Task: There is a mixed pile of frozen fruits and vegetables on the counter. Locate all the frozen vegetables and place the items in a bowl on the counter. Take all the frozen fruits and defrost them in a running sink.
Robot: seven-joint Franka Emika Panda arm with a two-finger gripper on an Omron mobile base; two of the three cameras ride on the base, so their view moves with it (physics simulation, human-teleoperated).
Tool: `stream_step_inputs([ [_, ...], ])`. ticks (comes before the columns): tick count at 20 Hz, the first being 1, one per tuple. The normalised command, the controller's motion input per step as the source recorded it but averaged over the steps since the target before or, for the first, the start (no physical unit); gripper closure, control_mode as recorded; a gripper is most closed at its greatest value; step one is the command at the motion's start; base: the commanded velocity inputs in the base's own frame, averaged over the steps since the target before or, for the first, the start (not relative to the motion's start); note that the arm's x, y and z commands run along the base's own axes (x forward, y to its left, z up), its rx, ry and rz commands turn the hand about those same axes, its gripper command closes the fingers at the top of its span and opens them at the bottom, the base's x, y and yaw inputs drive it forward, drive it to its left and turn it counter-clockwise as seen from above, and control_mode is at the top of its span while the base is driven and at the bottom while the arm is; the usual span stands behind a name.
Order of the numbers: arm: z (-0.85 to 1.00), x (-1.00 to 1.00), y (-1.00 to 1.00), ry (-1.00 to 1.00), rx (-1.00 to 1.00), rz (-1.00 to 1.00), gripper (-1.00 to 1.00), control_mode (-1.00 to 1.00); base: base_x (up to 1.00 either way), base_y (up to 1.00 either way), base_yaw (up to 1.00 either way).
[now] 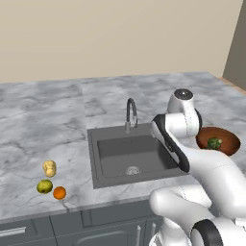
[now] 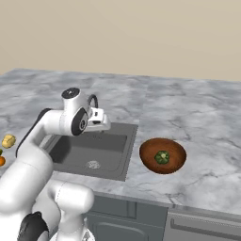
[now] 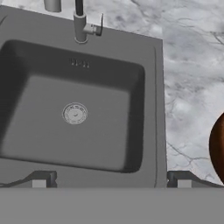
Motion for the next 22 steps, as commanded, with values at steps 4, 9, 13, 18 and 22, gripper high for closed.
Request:
stream_step_inputs([
  [4, 0.00, -0.12, 0.48, 0.00, 0.05, 0.00, -1.00, -1.00, 0.00, 0.00, 0.00],
  [9, 0.00, -0.28, 0.56, 0.00, 0.07, 0.00, -1.00, -1.00, 0.00, 0.00, 0.00],
  [13, 0.00, -0.36, 0.58, 0.00, 0.06, 0.00, -1.00, -1.00, 0.00, 0.00, 0.00],
  [18, 0.00, -0.40, 0.62, 0.00, 0.03, 0.00, -1.00, -1.00, 0.00, 0.00, 0.00],
  [22, 0.00, -0.05, 0.59, 0.00, 0.00, 0.00, -1.00, -1.00, 0.00, 0.00, 0.00],
])
